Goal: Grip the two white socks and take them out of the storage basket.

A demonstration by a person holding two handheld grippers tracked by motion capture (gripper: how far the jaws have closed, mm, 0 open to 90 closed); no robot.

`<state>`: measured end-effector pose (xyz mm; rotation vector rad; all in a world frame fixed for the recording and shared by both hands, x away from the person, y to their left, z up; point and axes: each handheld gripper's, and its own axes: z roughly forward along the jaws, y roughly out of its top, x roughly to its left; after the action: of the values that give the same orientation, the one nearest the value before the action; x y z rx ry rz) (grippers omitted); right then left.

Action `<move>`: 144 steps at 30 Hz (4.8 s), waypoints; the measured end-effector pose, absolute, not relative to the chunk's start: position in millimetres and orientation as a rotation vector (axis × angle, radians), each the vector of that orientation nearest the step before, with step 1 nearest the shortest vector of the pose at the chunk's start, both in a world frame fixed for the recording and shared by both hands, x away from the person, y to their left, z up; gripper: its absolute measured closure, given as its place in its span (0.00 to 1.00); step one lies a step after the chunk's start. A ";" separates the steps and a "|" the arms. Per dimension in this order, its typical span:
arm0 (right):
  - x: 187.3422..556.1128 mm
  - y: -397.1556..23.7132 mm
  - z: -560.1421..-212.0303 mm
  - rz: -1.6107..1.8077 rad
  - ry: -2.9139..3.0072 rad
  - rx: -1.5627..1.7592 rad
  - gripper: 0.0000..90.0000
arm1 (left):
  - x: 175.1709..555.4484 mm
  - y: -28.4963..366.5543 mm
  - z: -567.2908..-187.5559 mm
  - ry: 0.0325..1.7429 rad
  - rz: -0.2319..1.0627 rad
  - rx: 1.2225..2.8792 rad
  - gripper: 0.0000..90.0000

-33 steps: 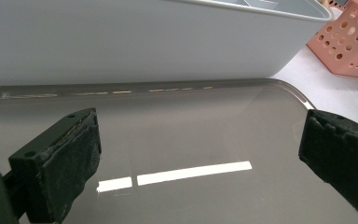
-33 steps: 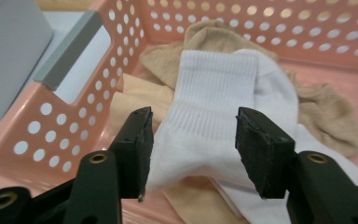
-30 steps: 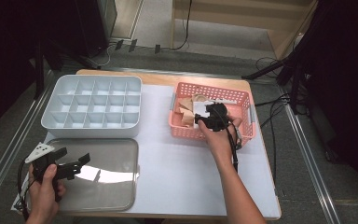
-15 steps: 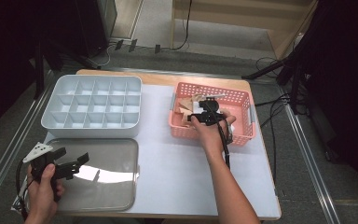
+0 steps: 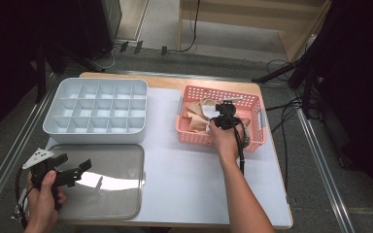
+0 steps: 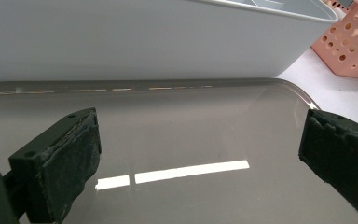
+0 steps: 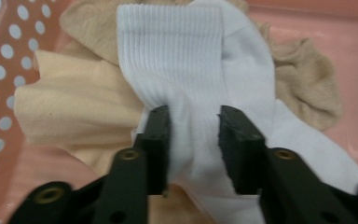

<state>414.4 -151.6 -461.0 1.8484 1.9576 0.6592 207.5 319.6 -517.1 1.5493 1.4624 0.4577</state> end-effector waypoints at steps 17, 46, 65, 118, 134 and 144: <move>391.3 -179.1 -420.2 0.977 1.748 1.631 0.98 | 208.4 319.1 -518.6 1.464 0.455 1.551 0.00; 386.4 -175.1 -398.8 1.151 1.738 1.489 0.98 | 207.7 316.3 -517.7 1.459 0.464 1.547 0.00; 383.4 -200.7 -448.6 1.127 2.032 1.628 0.50 | 208.1 315.0 -517.3 1.454 0.464 1.555 0.00; 422.2 -206.7 -434.7 0.845 2.076 1.767 0.96 | 206.9 322.7 -517.7 1.464 0.454 1.533 0.00; 424.2 -175.1 -447.7 0.751 2.222 1.793 0.70 | 206.8 323.6 -518.0 1.466 0.453 1.534 0.00; 430.1 -152.8 -455.8 0.545 2.228 1.781 0.60 | 206.8 323.6 -518.1 1.465 0.453 1.532 0.00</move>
<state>430.1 -152.8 -455.8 1.7813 2.2278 0.5446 206.8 323.6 -518.1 1.5320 1.4653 0.4532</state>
